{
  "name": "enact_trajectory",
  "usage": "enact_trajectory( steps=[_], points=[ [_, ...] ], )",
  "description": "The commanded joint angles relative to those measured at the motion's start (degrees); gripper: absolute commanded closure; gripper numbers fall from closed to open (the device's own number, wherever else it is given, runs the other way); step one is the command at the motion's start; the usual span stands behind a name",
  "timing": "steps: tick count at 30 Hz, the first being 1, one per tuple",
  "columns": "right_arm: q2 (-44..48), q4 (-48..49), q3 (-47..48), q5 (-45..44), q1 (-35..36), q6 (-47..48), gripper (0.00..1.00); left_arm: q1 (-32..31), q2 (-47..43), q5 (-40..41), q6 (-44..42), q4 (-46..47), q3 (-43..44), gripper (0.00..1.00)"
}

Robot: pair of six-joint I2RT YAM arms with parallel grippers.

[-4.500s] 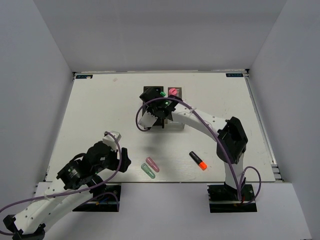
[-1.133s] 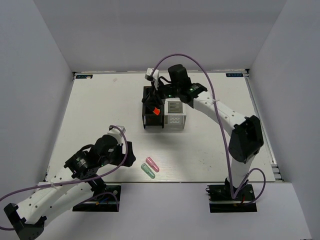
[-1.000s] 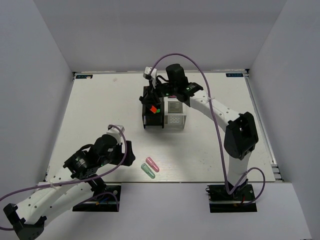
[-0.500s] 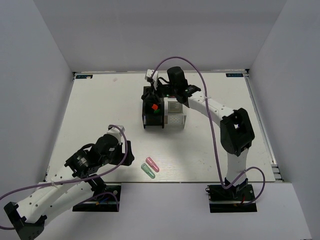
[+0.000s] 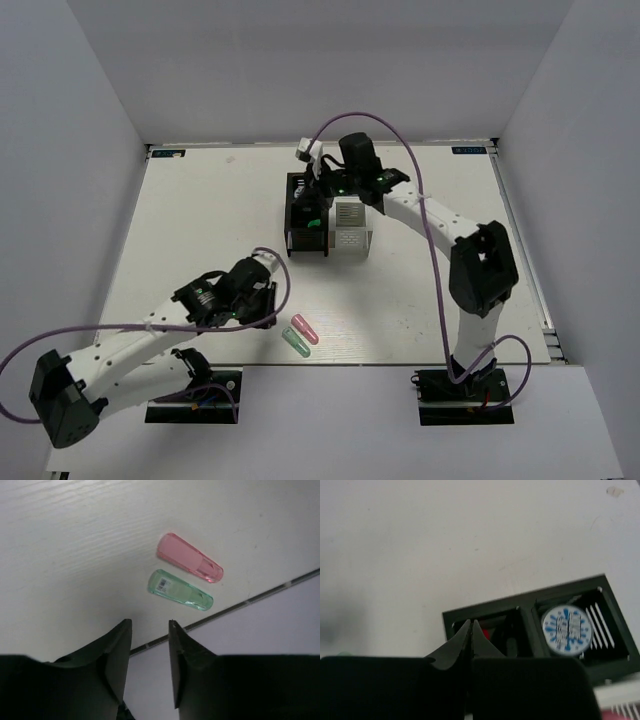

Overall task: Sort the stationery into containers
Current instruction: Place the stationery in the storage box, then pick up the stationery from the center of the board.

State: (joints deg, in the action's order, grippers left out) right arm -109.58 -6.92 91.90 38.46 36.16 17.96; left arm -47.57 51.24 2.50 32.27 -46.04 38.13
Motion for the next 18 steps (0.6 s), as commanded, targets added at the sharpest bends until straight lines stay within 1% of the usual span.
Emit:
enact_trajectory(
  steps=[1,2,3,4,5,6,7,8,9,10,11,12,13,14,15,16,17,18],
  points=[
    [10.59,-15.64,4.32,-3.88,-0.57,-6.96,1.00,-2.87,4.38,-2.33,-4.12,2.88,4.66,0.49],
    [11.40,-19.85,6.08,-4.18,-0.74,-6.27,1.00,-4.62,5.26,-4.76,-7.54,3.06,5.20,0.40],
    [12.36,-27.55,6.36,-2.96,-0.66,-1.57,0.98,-5.33,8.58,-5.05,-9.31,2.37,7.29,0.32],
    [13.42,-34.32,5.84,-1.99,-1.26,3.44,0.70,-5.86,9.74,-4.18,-14.03,2.36,7.92,0.23],
    [16.99,-39.70,2.70,-1.11,-1.44,6.10,0.31,-6.91,10.80,-3.82,-15.73,2.19,8.45,0.22],
    [18.34,-41.67,-2.20,-1.19,-1.79,9.52,0.25,-7.62,14.20,-3.47,-17.14,1.84,9.84,0.22],
    [21.74,-43.25,-5.29,-1.37,-1.88,12.86,0.25,-8.15,15.54,-2.86,-18.29,1.83,11.08,0.22],
    [25.52,-43.88,-16.20,-1.37,-2.41,14.29,0.50,-8.41,18.08,-1.46,-21.34,1.48,12.74,0.43],
    [27.12,-43.45,-19.62,-2.15,-3.02,15.00,0.80,-8.50,19.58,1.34,-21.81,-0.69,13.80,0.63],
    [30.79,-42.40,-22.78,-3.12,-3.11,14.22,1.00,-8.42,24.73,2.41,-21.90,-1.50,15.12,0.79],
    [34.05,-39.52,-25.34,-4.52,-4.07,13.78,1.00,-8.33,26.52,3.99,-19.99,-2.64,19.40,1.00],
    [36.95,-38.71,-32.59,-5.23,-4.26,13.08,1.00,-7.72,28.37,7.31,-15.01,-6.13,21.09,1.00],
    [38.46,-37.04,-34.22,-5.76,-4.35,10.89,1.00,-7.10,33.00,9.17,-12.00,-9.21,22.76,1.00],
    [39.61,-35.90,-36.94,-6.81,-5.04,9.74,1.00,-6.92,34.00,9.36,-6.75,-10.20,26.43,1.00],
    [42.84,-35.36,-38.97,-7.08,-5.14,8.25,1.00,-7.27,34.62,9.28,-0.69,-10.73,26.99,1.00],
    [43.91,-34.40,-40.64,-7.78,-5.31,7.71,1.00,-8.06,35.50,8.58,1.63,-9.69,27.08,1.00],
    [44.97,-33.78,-41.27,-8.65,-5.57,6.32,1.00,-8.76,35.68,9.18,3.74,-8.90,27.00,0.96],
    [47.24,-32.12,-41.88,-9.10,-5.84,5.00,0.96,-9.64,36.12,9.88,11.33,-9.50,27.17,0.64]
  ],
)
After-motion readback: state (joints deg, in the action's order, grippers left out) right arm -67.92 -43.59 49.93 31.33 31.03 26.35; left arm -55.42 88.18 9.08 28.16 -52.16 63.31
